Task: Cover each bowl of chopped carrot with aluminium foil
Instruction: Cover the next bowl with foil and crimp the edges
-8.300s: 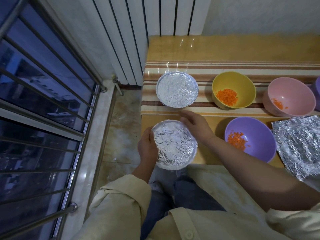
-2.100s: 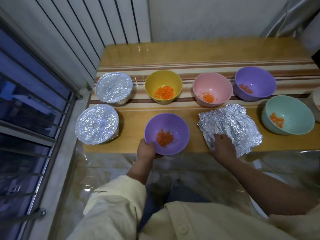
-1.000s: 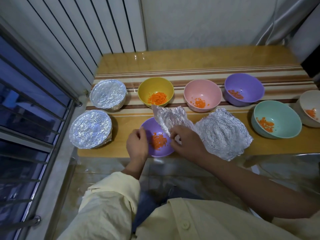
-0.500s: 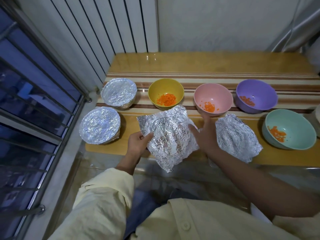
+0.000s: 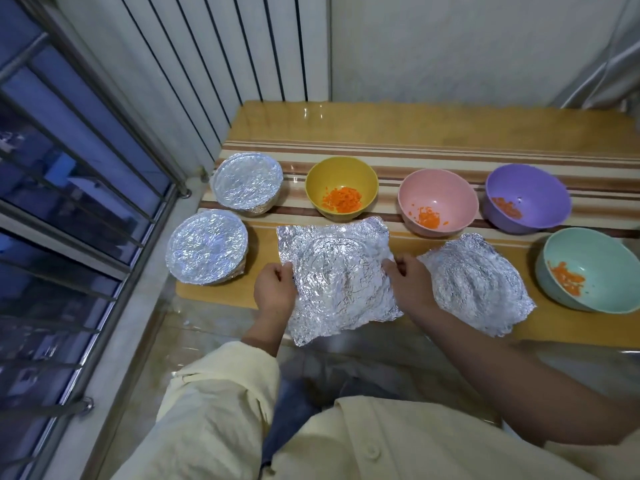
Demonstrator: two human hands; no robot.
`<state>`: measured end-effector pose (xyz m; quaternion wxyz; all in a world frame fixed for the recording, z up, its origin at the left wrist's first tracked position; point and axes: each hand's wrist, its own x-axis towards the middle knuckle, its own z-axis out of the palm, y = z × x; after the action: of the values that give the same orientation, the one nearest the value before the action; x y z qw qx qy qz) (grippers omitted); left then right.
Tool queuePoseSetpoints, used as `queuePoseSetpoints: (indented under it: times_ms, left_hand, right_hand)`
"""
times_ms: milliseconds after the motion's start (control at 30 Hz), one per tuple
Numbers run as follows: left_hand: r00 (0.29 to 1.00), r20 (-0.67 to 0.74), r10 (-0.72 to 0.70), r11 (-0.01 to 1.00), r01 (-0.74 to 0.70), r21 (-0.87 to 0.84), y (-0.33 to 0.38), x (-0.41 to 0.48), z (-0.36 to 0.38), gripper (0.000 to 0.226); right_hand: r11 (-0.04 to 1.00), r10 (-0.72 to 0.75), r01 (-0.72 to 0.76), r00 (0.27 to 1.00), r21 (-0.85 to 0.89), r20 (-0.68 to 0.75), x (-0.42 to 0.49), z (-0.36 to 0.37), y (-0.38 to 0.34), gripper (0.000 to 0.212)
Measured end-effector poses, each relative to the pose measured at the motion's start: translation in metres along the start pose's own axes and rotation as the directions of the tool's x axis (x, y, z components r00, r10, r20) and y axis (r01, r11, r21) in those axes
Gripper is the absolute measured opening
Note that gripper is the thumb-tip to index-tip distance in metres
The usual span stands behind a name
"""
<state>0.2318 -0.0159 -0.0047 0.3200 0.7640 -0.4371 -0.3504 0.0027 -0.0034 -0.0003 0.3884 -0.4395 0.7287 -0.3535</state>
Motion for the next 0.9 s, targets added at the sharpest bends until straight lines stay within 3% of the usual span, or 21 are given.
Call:
queuePoseSetpoints:
  times_ms: [167,400,567,667,800,900]
  left_hand:
    - [0.996,-0.007,0.088,0.969,-0.084,0.232,0.003,0.001,-0.001,0.037]
    - [0.985,-0.11,0.13,0.956,-0.095,0.278,0.009,-0.01,0.001,0.043]
    - [0.973,-0.059,0.225,0.925,-0.194,0.327,0.012,-0.012,-0.002,0.039]
    - [0.972,-0.048,0.231,0.938,-0.21,0.277,0.013,-0.012,-0.002,0.038]
    - [0.978,-0.028,0.208,0.962,-0.199,0.186,0.013,-0.009,-0.004,0.04]
    - [0.99,-0.009,0.139,0.989,-0.139,-0.049,0.012,-0.009,-0.005,0.047]
  right_hand:
    - [0.999,-0.053,0.053,0.998,0.01,-0.034,0.0,-0.001,0.006,0.03]
    - [0.99,-0.074,0.065,0.994,0.123,0.075,0.0,-0.012,-0.002,0.035]
    - [0.977,-0.03,-0.008,0.985,0.215,0.173,0.004,-0.017,-0.02,0.035]
    - [0.984,-0.04,0.011,0.986,0.178,0.159,0.005,-0.015,-0.028,0.033]
    - [0.989,-0.06,0.058,0.998,0.139,0.01,0.01,-0.008,-0.025,0.045]
    - [0.99,-0.064,0.062,0.998,0.126,0.012,0.012,-0.004,-0.017,0.039]
